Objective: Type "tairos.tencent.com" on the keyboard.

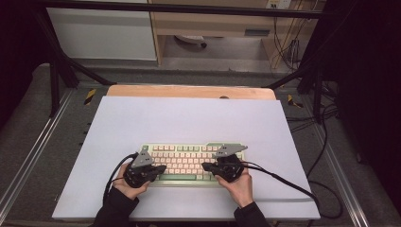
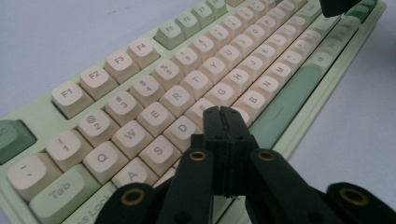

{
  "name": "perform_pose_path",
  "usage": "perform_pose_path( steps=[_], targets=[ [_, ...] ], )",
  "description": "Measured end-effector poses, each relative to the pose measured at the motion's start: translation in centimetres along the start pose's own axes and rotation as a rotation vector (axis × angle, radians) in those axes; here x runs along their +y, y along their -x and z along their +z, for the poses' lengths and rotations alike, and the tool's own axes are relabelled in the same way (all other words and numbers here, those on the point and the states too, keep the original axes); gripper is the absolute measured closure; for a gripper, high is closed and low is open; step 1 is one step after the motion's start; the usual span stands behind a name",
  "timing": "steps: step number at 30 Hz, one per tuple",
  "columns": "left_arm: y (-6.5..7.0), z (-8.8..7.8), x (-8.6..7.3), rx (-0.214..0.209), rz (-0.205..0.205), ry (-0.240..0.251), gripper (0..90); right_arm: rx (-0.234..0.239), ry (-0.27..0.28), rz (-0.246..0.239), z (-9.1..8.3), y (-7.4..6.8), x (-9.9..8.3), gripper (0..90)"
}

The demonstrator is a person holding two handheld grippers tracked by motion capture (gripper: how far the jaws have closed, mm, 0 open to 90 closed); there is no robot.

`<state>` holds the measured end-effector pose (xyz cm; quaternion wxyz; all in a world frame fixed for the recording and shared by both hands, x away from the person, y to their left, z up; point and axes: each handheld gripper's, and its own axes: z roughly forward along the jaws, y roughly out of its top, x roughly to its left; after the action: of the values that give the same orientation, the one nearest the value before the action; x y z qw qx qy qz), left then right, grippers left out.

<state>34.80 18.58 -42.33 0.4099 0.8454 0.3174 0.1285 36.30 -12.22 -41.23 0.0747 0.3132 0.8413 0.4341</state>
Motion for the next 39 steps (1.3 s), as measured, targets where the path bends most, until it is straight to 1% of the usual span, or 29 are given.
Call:
perform_pose_path(
  steps=[12, 16, 19, 21, 25, 28, 34, 37, 39],
  targets=[
    [-0.7, -1.1, -0.1, -0.002, -0.017, 0.019, 89.6, -0.003, 0.021, 0.013, -0.3, 0.1, 0.3, 90.0],
    [-1.0, -1.7, -0.2, 0.009, -0.023, 0.026, 89.6, -0.007, 0.03, 0.032, -0.2, 0.3, 0.5, 90.0],
    [-1.3, -2.1, -0.5, 0.015, -0.03, 0.027, 89.6, -0.014, 0.034, 0.028, 0.0, 0.3, 0.7, 90.0],
    [-1.4, -2.3, -0.7, 0.019, -0.035, 0.028, 89.6, -0.015, 0.036, 0.034, 0.1, 0.3, 0.9, 90.0],
    [-1.7, -2.7, -1.1, 0.025, -0.042, 0.031, 89.6, -0.019, 0.034, 0.032, 0.6, 0.2, 1.2, 90.0],
    [-1.8, -2.9, -1.3, 0.027, -0.044, 0.031, 89.6, -0.019, 0.031, 0.04, 1.1, 0.3, 1.3, 90.0],
    [-2.1, -3.1, -1.6, 0.032, -0.05, 0.033, 89.6, -0.026, 0.016, 0.046, 2.2, 0.3, 1.6, 90.0],
    [-2.3, -3.2, -1.8, 0.032, -0.052, 0.034, 89.6, -0.03, 0.007, 0.037, 2.8, 0.2, 1.8, 90.0],
    [-2.4, -3.3, -1.9, 0.033, -0.056, 0.035, 89.6, -0.031, -0.003, 0.04, 3.2, 0.3, 1.8, 90.0]
  ],
)
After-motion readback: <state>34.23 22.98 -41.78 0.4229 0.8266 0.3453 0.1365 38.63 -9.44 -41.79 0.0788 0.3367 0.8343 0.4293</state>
